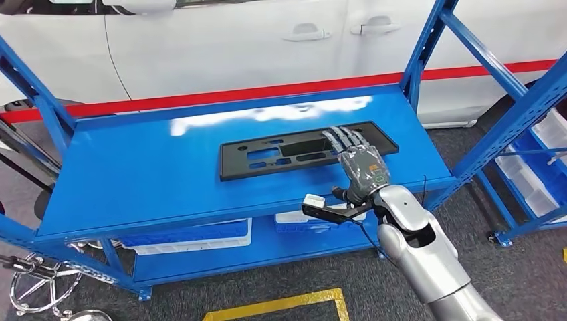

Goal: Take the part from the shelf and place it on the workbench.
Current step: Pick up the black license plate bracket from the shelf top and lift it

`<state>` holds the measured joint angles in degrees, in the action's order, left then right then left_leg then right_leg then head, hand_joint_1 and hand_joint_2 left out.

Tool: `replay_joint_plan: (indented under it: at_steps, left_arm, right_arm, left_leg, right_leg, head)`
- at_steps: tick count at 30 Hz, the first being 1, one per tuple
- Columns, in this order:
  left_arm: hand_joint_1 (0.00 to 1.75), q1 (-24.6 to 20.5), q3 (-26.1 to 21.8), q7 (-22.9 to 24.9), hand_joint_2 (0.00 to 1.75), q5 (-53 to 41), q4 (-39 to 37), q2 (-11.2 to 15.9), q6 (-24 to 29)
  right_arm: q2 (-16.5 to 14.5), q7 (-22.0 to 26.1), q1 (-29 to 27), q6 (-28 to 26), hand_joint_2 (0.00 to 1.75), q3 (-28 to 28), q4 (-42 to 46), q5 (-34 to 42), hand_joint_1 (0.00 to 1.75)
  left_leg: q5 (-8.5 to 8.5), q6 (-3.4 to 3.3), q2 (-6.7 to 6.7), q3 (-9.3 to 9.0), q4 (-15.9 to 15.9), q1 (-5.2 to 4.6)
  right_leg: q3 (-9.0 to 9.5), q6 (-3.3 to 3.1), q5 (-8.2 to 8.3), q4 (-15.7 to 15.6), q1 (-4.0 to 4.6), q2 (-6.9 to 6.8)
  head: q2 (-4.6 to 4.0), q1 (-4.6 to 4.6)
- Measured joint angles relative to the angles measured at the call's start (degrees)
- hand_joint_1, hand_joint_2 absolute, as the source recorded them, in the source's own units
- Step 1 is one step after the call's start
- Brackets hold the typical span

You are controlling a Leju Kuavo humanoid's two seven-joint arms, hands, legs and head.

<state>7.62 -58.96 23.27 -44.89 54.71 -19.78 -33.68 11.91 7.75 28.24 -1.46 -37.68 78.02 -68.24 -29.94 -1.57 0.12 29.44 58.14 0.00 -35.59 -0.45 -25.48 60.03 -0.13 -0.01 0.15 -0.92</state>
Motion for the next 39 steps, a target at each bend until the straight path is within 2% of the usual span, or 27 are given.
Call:
replay_joint_plan:
  at_steps: [2, 3, 5, 6, 7, 8, 9, 10, 11, 12, 13, 17, 19, 21, 22, 23, 24, 25, 26, 27, 29, 32, 34, 36, 37, 38, 39]
  left_arm:
    - [0.00, 0.0, 0.2, 0.0, 0.00, 0.1, 0.1, 0.1, -0.2]
    - [0.00, 0.1, 0.3, 0.0, 0.00, 0.1, 0.2, 0.1, -0.3]
    - [0.00, 0.1, 0.3, 0.0, 0.00, 0.3, 0.2, 0.2, -0.4]
    - [0.00, 0.1, 0.3, 0.0, 0.00, 0.3, 0.2, 0.2, -0.4]
    - [0.00, 0.1, 0.3, 0.0, 0.00, 0.3, 0.2, 0.2, -0.4]
    - [0.00, 0.1, 0.3, 0.0, 0.00, 0.3, 0.2, 0.2, -0.4]
    - [0.00, 0.2, 0.3, 0.0, 0.00, 0.3, 0.2, 0.2, -0.4]
    - [0.00, 0.2, 0.3, 0.0, 0.00, 0.3, 0.2, 0.2, -0.4]
    - [0.00, 0.3, 0.3, 0.0, 0.00, 0.3, 0.2, 0.2, -0.4]
    - [0.00, 0.3, 0.3, 0.0, 0.00, 0.4, 0.2, 0.2, -0.4]
    - [0.00, 0.3, 0.4, 0.0, 0.00, 0.4, 0.2, 0.2, -0.4]
    - [0.00, 0.2, 0.4, 0.0, 0.00, 0.5, 0.2, 0.2, -0.4]
    - [0.00, 0.2, 0.4, 0.0, 0.00, 0.5, 0.2, 0.1, -0.3]
    - [0.00, 0.1, 0.5, 0.0, 0.00, 0.5, 0.2, 0.1, -0.3]
    - [0.00, 0.1, 0.5, 0.0, 0.00, 0.5, 0.2, 0.1, -0.3]
    - [0.00, 0.1, 0.5, 0.0, 0.00, 0.5, 0.2, 0.1, -0.3]
    - [0.00, 0.1, 0.5, 0.0, 0.00, 0.5, 0.2, 0.1, -0.3]
    - [0.00, 0.1, 0.5, 0.0, 0.00, 0.5, 0.2, 0.1, -0.3]
    - [0.00, 0.1, 0.5, 0.0, 0.00, 0.5, 0.2, 0.0, -0.3]
    - [0.00, 0.1, 0.5, 0.0, 0.00, 0.5, 0.2, 0.0, -0.3]
    - [0.00, 0.1, 0.5, 0.0, 0.00, 0.5, 0.2, -0.1, -0.3]
    - [0.00, 0.0, 0.5, -0.3, 0.00, 0.4, 0.2, 0.0, -0.3]
    - [0.00, -0.1, 0.4, -0.5, 0.00, -0.1, 0.2, 0.1, -0.2]
    - [0.00, -0.2, 0.2, -0.7, 0.00, -0.8, 0.2, 0.1, -0.1]
    - [0.00, -0.2, 0.1, -0.8, 0.00, -1.3, 0.2, 0.1, 0.0]
    - [0.00, -0.3, -0.1, -1.1, 0.00, -1.8, 0.2, 0.1, 0.0]
    - [0.00, -0.4, -0.4, -1.5, 0.00, -2.4, 0.1, 0.1, 0.1]
  right_arm:
    - [-0.3, 0.0, 0.3, 0.1, 1.75, 0.0, -0.5, 0.0, 0.00]
    - [-0.5, 0.1, 0.6, 0.2, 1.75, -0.1, -0.9, 0.0, 0.00]
    - [-1.1, 0.1, 1.3, 0.4, 1.75, -0.5, -2.4, 0.0, 0.00]
    - [-1.3, 0.2, 1.4, 0.4, 1.75, -0.7, -3.2, 0.0, 0.00]
    - [-1.6, 0.2, 1.5, 0.4, 1.75, -1.0, -4.1, 0.0, 0.00]
    - [-1.9, 0.3, 1.5, 0.3, 1.75, -1.2, -5.0, 0.0, 0.00]
    - [-2.2, 0.3, 1.6, 0.3, 1.75, -1.4, -5.8, 0.0, 0.00]
    - [-2.4, 0.3, 1.7, 0.2, 1.75, -1.6, -6.5, 0.0, 0.00]
    - [-2.6, 0.4, 1.9, 0.2, 1.75, -1.7, -7.2, 0.0, 0.00]
    - [-2.9, 0.4, 2.2, 0.1, 1.75, -1.8, -7.8, 0.0, 0.00]
    - [-3.0, 0.4, 2.3, 0.0, 1.75, -1.9, -8.3, 0.0, 0.00]
    - [-3.5, 0.5, 2.9, -0.1, 1.75, -2.2, -9.9, 0.0, 0.00]
    - [-3.6, 0.6, 3.2, -0.3, 1.75, -2.4, -10.5, 0.0, 0.00]
    - [-3.6, 0.7, 3.3, -0.5, 1.75, -2.8, -11.5, 0.0, 0.00]
    - [-3.7, 0.8, 3.3, -0.5, 1.75, -3.0, -12.2, 0.0, 0.00]
    - [-3.7, 0.8, 3.3, -0.6, 1.75, -3.2, -12.8, 0.0, 0.00]
    - [-3.8, 0.9, 3.4, -0.6, 1.75, -3.3, -13.4, 0.0, 0.00]
    - [-3.9, 0.9, 3.5, -0.7, 1.75, -3.4, -13.8, 0.0, 0.00]
    - [-3.9, 0.9, 3.7, -0.7, 1.75, -3.5, -14.2, 0.0, 0.00]
    - [-4.0, 1.0, 3.9, -0.7, 1.75, -3.6, -14.5, 0.0, 0.00]
    - [-4.2, 1.0, 4.2, -0.8, 1.75, -3.8, -15.3, -0.1, 0.00]
    - [-4.8, 0.9, 4.7, -1.3, 1.75, -4.1, -17.2, -0.4, 0.00]
    - [-5.5, 0.8, 5.3, -1.7, 1.75, -4.3, -19.4, -0.7, 0.02]
    - [-6.4, 0.7, 6.0, -1.8, 1.75, -4.6, -22.4, -0.9, 0.89]
    - [-6.8, 0.8, 6.4, -1.8, 1.75, -4.8, -24.0, -1.0, 1.32]
    - [-7.2, 0.9, 6.7, -1.8, 1.75, -4.9, -25.6, -1.0, 1.74]
    - [-7.6, 1.0, 7.2, -1.9, 1.75, -5.1, -27.1, -0.9, 1.75]
  left_leg:
    - [-0.93, 0.52, 0.03, 0.25, 1.3, 0.00]
    - [-1.98, 0.82, 0.00, 1.35, 3.6, 0.06]
    - [-4.43, 1.29, -0.06, 5.83, 11.2, 0.36]
    - [-5.00, 1.50, -0.04, 8.21, 14.5, 0.50]
    - [-4.46, 1.68, -0.03, 9.86, 16.1, 0.62]
    - [-2.71, 1.81, -0.02, 10.42, 15.5, 0.75]
    - [-0.08, 1.87, 0.00, 9.91, 12.7, 0.88]
    - [2.63, 1.90, -0.02, 8.81, 9.0, 1.00]
    - [4.46, 1.88, -0.07, 7.52, 5.5, 0.97]
    - [5.26, 1.67, -0.12, 6.54, 3.1, 0.90]
    - [5.21, 1.41, -0.19, 6.01, 1.8, 0.79]
    - [4.32, -0.17, -0.28, 5.12, 0.8, 0.64]
    - [4.01, -0.90, -0.20, 4.48, 0.5, 0.70]
    - [3.50, -1.37, -0.20, 3.98, 0.5, 0.53]
    - [3.19, -1.48, -0.26, 3.60, 0.5, 0.43]
    - [2.85, -1.52, -0.35, 3.13, 0.5, 0.33]
    - [2.44, -1.49, -0.44, 2.51, 0.5, 0.23]
    - [1.99, -1.41, -0.50, 1.86, 0.5, 0.13]
    - [1.54, -1.26, -0.51, 1.35, 0.5, 0.00]
    - [1.15, -1.04, -0.50, 1.01, 0.5, -0.08]
    - [0.77, -0.52, -0.43, 0.90, 0.4, -0.07]
    - [0.16, 0.34, -0.27, 0.56, 0.5, -0.05]
    - [-1.65, 1.01, -0.26, 2.57, 4.7, 0.14]
    - [-3.89, 1.67, -0.28, 7.21, 12.2, 0.49]
    - [-4.10, 1.97, -0.27, 9.24, 14.9, 0.69]
    - [-3.13, 2.24, -0.26, 10.33, 15.6, 0.89]
    - [-1.05, 2.45, -0.25, 10.25, 14.0, 1.10]
  right_leg:
    - [0.77, -0.44, -0.13, -0.8, -0.40, 0.06]
    - [1.26, -0.69, -0.23, -1.2, -0.63, 0.06]
    - [1.92, -1.06, -0.68, -1.4, -0.66, 0.04]
    - [2.23, -1.10, -0.95, -1.4, -0.66, 0.05]
    - [2.64, -1.08, -1.30, -1.4, -0.67, 0.06]
    - [3.15, -0.99, -1.68, -1.4, -0.71, 0.08]
    - [3.73, -0.85, -2.10, -1.4, -0.77, 0.11]
    - [4.26, -0.62, -2.57, -1.4, -0.83, 0.14]
    - [4.59, -0.30, -3.02, -1.2, -0.79, 0.23]
    - [4.71, 0.02, -3.36, -1.2, -0.73, 0.30]
    - [4.70, 0.34, -3.60, -1.1, -0.65, 0.34]
    - [4.54, 1.40, -4.63, -0.1, -0.87, 0.28]
    - [1.79, 1.71, -6.88, 5.2, -0.97, 0.20]
    - [-2.95, 1.83, -9.04, 12.7, -0.96, 0.19]
    - [-4.73, 1.79, -8.89, 14.9, -0.95, 0.19]
    - [-5.55, 1.65, -7.65, 15.0, -0.91, 0.19]
    - [-5.21, 1.34, -5.23, 12.8, -0.79, 0.19]
    - [-4.12, 0.91, -2.40, 9.0, -0.59, 0.17]
    - [-2.86, 0.41, -0.37, 5.5, -0.28, 0.07]
    - [-1.62, -0.04, 0.84, 2.4, 0.03, -0.02]
    - [-0.57, -0.50, 0.56, 0.3, 0.48, -0.12]
    - [0.73, -0.81, 0.33, -1.3, 0.02, -0.01]
    - [1.92, -1.20, 0.19, -2.2, -0.37, -0.02]
    - [2.64, -1.47, -0.32, -2.4, -0.41, 0.00]
    - [3.01, -1.48, -0.64, -2.4, -0.44, 0.03]
    - [3.47, -1.39, -0.98, -2.4, -0.50, 0.09]
    - [4.00, -1.26, -1.34, -2.3, -0.59, 0.18]
  head:
    - [0.00, -0.07]
    - [0.00, -0.13]
    - [-0.01, -0.26]
    - [-0.01, -0.25]
    - [-0.01, -0.26]
    - [0.00, -0.25]
    - [0.00, -0.25]
    - [0.00, -0.25]
    - [0.00, -0.25]
    - [0.00, -0.24]
    - [0.00, -0.22]
    - [0.00, -0.19]
    - [0.00, -0.16]
    - [0.00, -0.16]
    - [0.00, -0.17]
    - [0.00, -0.17]
    - [0.00, -0.16]
    - [0.00, -0.16]
    - [0.00, -0.21]
    - [0.00, -0.23]
    - [0.00, -0.33]
    - [0.00, -0.35]
    - [0.00, -0.46]
    - [0.00, -0.54]
    - [0.00, -0.54]
    - [0.00, -0.52]
    - [0.00, -0.53]
